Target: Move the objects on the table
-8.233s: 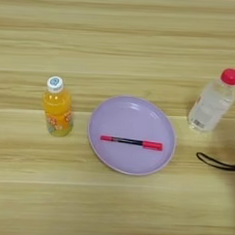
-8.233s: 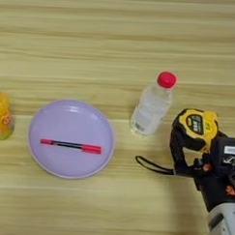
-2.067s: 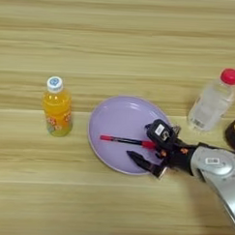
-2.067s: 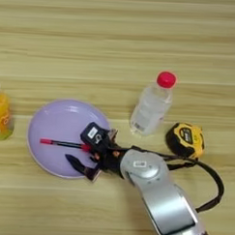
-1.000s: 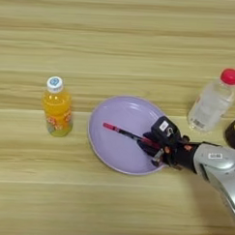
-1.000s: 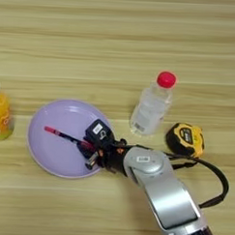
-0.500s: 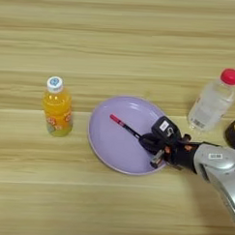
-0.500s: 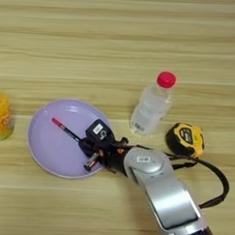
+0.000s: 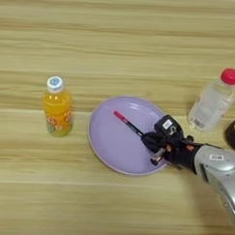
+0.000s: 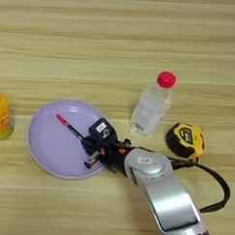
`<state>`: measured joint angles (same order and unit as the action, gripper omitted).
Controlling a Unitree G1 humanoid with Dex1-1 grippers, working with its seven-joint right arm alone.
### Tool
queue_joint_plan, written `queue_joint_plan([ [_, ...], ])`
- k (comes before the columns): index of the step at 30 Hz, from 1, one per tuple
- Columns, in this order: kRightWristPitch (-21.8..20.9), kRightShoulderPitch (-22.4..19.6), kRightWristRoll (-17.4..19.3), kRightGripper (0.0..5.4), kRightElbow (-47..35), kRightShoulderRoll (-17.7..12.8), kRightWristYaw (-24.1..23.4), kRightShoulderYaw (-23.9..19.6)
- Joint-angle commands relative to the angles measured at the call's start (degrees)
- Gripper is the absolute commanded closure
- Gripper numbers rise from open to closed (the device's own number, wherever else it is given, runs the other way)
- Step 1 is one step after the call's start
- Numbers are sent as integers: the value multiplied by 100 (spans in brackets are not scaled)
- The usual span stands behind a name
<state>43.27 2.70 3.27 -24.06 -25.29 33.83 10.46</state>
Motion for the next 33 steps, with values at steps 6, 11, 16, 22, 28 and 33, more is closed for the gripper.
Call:
queue_joint_plan([
  [6,-26,-248,180,485,-498,-3,-249,-546],
  [11,48,-159,295,485,-710,-20,-330,-892],
  [16,89,16,407,485,-811,-106,-336,-1260],
  [22,58,236,531,485,-788,-149,-388,-1821],
  [28,-20,233,559,485,-604,-157,-489,-2122],
  [33,-250,320,428,485,-258,-130,-561,-2073],
])
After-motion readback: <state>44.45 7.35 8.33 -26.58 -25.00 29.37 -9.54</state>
